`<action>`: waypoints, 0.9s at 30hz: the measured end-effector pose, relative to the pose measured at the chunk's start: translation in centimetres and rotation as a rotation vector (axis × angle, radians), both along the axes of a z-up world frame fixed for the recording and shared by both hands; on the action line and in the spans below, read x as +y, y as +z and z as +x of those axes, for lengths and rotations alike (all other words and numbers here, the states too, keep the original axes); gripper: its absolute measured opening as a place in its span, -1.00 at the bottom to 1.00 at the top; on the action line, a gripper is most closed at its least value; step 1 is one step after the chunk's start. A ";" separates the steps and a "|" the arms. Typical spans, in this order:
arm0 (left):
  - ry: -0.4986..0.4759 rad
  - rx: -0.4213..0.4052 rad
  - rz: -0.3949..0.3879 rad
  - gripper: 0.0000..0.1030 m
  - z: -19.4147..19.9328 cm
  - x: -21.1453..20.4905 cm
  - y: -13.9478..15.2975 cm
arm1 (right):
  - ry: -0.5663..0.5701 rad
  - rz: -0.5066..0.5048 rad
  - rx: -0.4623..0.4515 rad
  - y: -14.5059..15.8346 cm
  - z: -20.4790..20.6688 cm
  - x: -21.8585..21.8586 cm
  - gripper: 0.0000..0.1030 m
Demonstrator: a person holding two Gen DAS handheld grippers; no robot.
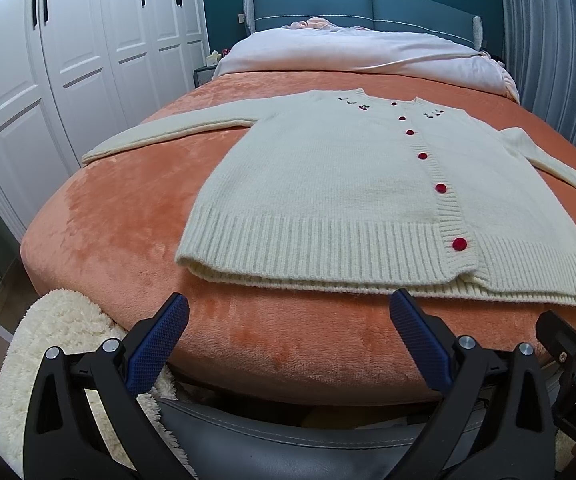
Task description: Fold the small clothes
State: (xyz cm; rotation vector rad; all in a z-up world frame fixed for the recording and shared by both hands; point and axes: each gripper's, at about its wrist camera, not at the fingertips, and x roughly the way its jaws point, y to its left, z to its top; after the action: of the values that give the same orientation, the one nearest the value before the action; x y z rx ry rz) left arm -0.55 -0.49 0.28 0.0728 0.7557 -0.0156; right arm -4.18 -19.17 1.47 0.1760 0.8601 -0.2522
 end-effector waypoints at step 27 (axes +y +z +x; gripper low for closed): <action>-0.002 -0.001 0.008 0.91 0.0 -0.1 -0.1 | 0.003 -0.002 0.002 -0.1 0.0 0.2 0.90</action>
State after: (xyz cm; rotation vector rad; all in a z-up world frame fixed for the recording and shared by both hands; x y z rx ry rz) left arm -0.58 -0.55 0.17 0.0814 0.7545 -0.0138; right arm -4.15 -19.01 1.38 0.1728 0.8621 -0.2507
